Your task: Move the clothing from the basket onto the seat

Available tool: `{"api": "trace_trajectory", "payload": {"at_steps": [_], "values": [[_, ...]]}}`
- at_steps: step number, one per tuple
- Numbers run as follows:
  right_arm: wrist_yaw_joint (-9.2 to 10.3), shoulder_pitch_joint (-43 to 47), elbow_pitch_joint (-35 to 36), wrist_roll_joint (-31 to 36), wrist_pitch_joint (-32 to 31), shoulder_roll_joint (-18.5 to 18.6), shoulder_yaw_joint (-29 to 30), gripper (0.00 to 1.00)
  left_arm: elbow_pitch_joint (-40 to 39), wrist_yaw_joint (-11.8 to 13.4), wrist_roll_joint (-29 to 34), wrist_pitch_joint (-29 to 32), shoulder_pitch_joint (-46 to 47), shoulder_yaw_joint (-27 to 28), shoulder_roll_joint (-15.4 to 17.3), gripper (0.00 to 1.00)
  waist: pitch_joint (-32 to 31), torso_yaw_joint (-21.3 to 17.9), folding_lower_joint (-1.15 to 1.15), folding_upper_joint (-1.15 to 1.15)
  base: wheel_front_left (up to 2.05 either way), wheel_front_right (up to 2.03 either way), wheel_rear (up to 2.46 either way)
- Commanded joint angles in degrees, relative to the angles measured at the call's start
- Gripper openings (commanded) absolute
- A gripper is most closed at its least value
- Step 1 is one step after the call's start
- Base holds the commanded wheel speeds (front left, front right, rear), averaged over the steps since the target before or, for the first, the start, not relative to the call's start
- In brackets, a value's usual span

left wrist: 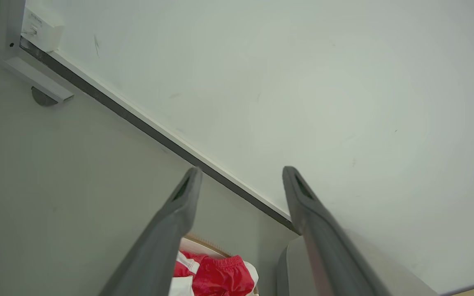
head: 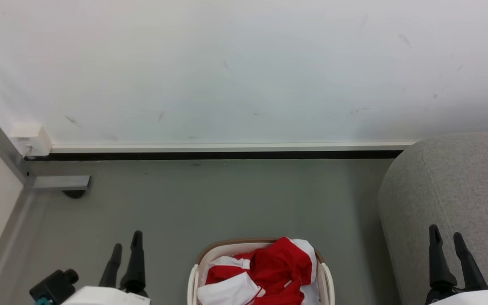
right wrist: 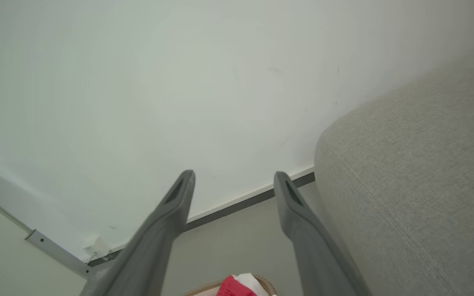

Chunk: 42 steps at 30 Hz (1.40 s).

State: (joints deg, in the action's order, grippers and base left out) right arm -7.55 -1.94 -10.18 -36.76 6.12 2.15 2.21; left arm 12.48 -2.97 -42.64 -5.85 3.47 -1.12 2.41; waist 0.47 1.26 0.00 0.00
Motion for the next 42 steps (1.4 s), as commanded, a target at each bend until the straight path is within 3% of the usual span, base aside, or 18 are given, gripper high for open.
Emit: {"api": "trace_trajectory", "payload": {"at_steps": [1,21,42], "values": [[0.05,-0.03,0.84,1.81,0.45,0.72,-0.07,1.00,-0.84,-0.11,1.98,-0.77,0.14,-0.14,0.47,1.00,0.00,0.02,0.00,0.00,0.00,0.00,0.00],[0.07,0.42,0.29,14.70,3.59,1.15,-0.18,1.00,-1.52,0.13,18.86,-3.86,-0.80,-2.52,1.11,1.00,0.20,0.43,0.00,0.00,0.00,0.00,0.00],[0.09,1.04,-1.31,23.25,6.27,0.92,0.15,1.00,-0.64,1.40,29.79,-6.56,-1.62,-3.18,1.52,1.00,0.23,0.92,0.00,0.00,0.00,0.00,0.00]]}}
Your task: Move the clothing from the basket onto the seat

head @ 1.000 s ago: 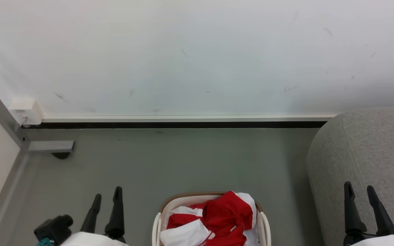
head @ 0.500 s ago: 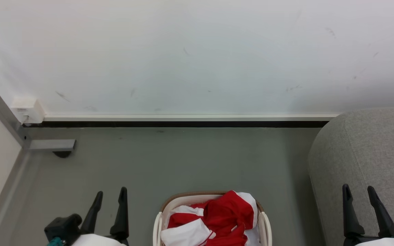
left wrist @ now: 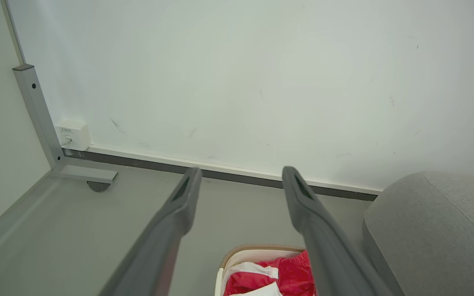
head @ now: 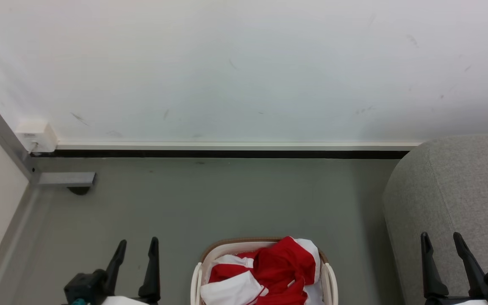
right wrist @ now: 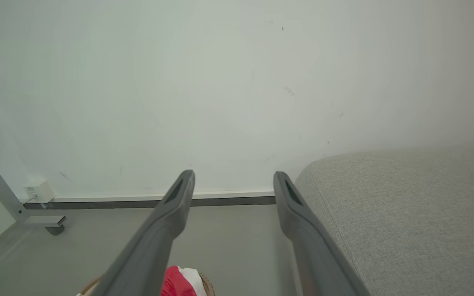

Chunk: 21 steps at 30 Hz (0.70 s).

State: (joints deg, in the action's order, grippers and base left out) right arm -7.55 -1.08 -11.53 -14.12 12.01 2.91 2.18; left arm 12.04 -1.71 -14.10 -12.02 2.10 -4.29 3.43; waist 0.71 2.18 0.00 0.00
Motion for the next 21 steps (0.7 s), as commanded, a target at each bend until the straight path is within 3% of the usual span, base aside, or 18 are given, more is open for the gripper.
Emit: {"api": "trace_trajectory", "payload": {"at_steps": [1,21], "values": [[0.09,0.18,-0.04,0.80,0.47,0.14,0.32,1.00,-0.14,0.15,1.76,-0.47,-0.31,-0.03,0.49,1.00,0.00,0.01,0.00,0.00,0.00,0.00,0.00],[0.11,1.10,-1.84,5.12,2.74,0.03,0.36,1.00,1.23,-1.90,8.11,-2.68,-0.78,-0.60,-0.17,1.00,0.01,0.07,0.00,0.00,0.00,0.00,0.00]]}}
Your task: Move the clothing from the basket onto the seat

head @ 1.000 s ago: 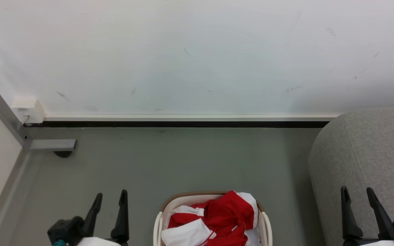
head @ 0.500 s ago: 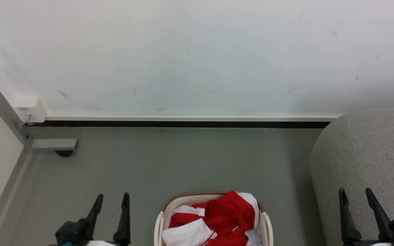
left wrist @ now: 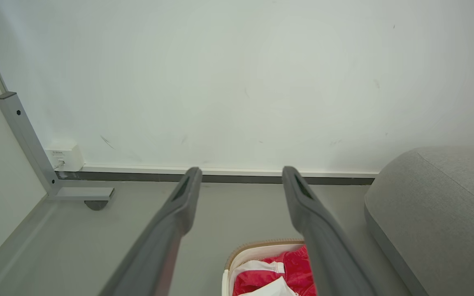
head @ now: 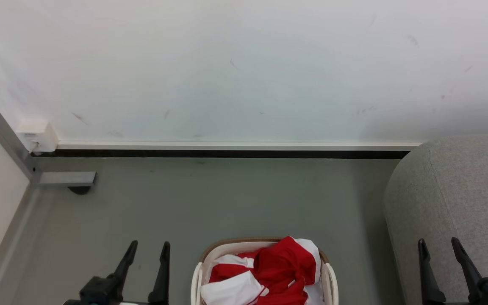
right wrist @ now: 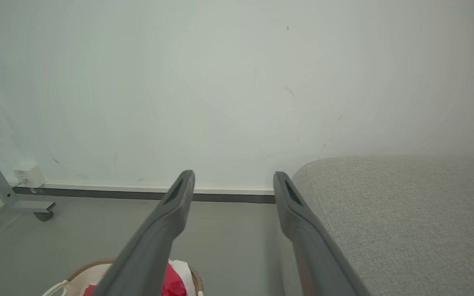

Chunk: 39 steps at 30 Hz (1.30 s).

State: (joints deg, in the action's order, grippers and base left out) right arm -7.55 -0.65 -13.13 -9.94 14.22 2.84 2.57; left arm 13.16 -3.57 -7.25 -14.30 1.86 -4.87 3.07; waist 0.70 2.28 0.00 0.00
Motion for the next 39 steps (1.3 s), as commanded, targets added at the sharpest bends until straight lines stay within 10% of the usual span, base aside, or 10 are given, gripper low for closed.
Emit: {"api": "trace_trajectory", "payload": {"at_steps": [1,24,39], "values": [[0.11,0.67,-0.23,1.33,0.60,0.10,-0.10,1.00,0.14,-0.11,1.64,-0.45,-0.54,-0.03,0.16,1.00,0.03,-0.03,0.00,0.00,0.00,0.00,0.00],[0.12,-0.08,-0.44,2.01,1.02,0.10,-1.13,1.00,0.27,-0.77,2.62,-0.88,-0.20,0.38,-0.09,1.00,1.14,-1.11,0.00,0.00,0.00,0.00,0.00],[0.12,-6.22,2.16,1.61,1.00,0.09,-1.09,1.00,2.05,-3.21,3.88,-0.88,11.34,-2.67,0.21,1.00,14.27,-5.39,0.00,0.00,0.00,0.00,0.00]]}}
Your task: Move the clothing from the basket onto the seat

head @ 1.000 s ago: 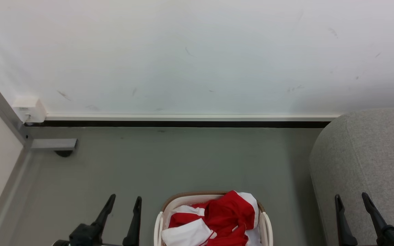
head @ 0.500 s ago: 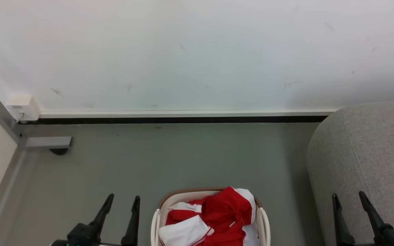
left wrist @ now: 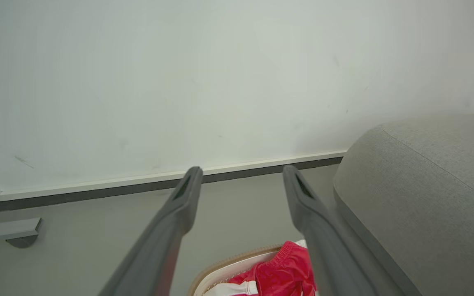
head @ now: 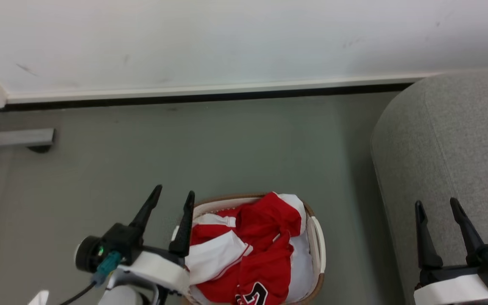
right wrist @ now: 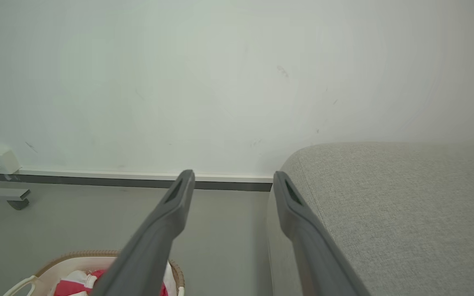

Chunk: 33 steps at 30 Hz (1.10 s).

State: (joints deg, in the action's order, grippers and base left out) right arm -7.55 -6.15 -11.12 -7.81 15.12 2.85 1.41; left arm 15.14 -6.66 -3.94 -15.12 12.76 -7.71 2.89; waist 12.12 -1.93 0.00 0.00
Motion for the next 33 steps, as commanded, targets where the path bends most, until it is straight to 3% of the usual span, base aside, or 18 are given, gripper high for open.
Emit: {"api": "trace_trajectory", "payload": {"at_steps": [1,7,14,23,33], "values": [[0.12,-1.36,0.37,-0.52,0.04,0.07,0.11,1.00,0.85,-0.21,0.64,-0.05,1.69,-0.64,0.47,1.00,3.96,-1.42,0.00,0.00,0.00,0.00,0.00],[0.12,-5.41,2.26,-0.07,0.04,0.08,-0.60,1.00,8.43,-0.72,0.09,-0.05,10.35,-7.20,1.38,1.00,11.74,-3.05,0.00,0.00,0.00,0.00,0.00],[0.12,-10.10,5.49,0.57,0.04,0.05,-1.53,1.00,21.23,-0.70,-4.87,1.58,21.44,-20.43,2.68,1.00,21.37,-4.16,0.00,0.00,0.00,0.00,0.00],[0.12,-13.05,8.50,0.72,0.04,0.06,-1.69,1.00,32.12,-0.71,-18.50,6.11,29.91,-36.09,5.22,1.00,29.71,-5.19,0.00,0.00,0.00,0.00,0.00],[0.12,-14.19,10.39,1.85,0.04,0.06,-1.87,1.00,35.36,-0.73,-32.29,9.30,36.31,-46.55,8.15,1.00,36.95,-5.27,0.00,0.00,0.00,0.00,0.00]]}}
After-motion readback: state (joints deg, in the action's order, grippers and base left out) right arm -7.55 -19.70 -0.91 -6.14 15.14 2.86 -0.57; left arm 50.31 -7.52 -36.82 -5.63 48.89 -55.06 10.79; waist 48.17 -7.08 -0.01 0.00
